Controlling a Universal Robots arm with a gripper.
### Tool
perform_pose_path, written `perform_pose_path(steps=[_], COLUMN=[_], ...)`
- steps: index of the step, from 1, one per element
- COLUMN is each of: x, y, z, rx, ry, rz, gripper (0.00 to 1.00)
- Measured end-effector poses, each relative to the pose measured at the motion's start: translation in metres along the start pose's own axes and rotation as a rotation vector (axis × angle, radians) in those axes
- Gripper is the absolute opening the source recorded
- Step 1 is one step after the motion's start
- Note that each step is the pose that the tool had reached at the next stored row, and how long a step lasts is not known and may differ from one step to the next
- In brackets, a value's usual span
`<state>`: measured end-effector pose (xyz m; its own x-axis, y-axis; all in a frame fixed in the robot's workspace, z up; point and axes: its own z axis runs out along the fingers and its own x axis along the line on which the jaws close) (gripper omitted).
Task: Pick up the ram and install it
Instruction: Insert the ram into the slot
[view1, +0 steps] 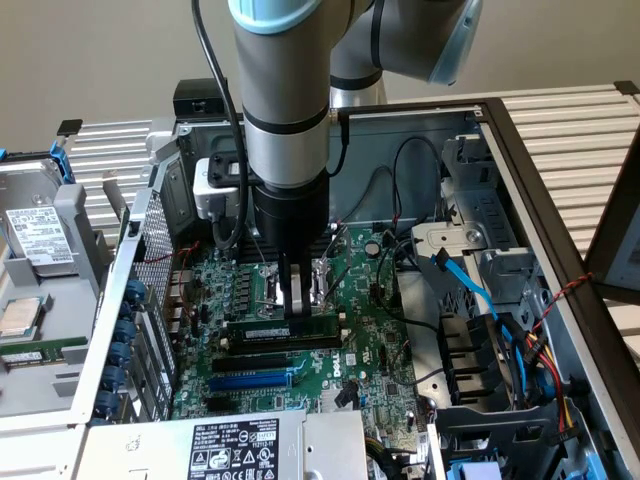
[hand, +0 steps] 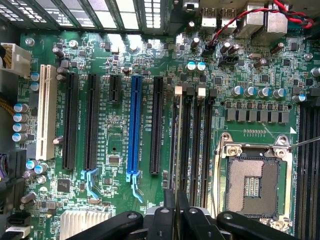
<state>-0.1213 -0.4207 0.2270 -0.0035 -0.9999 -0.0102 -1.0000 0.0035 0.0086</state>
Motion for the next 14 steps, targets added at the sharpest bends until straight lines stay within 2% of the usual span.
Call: perform_pose_path(steps=[11, 12, 14], x=[0.0000, 0.0000, 0.0000], y=[0.0001, 0.0001, 0.0000], z=[0.0000, 0.0000, 0.0000], rx=[-0.0001, 0.0000, 0.0000], ry=[0.0000, 0.0001, 0.0000], rz=[0.000, 0.000, 0.000], gripper=[0.15, 0.21, 0.21])
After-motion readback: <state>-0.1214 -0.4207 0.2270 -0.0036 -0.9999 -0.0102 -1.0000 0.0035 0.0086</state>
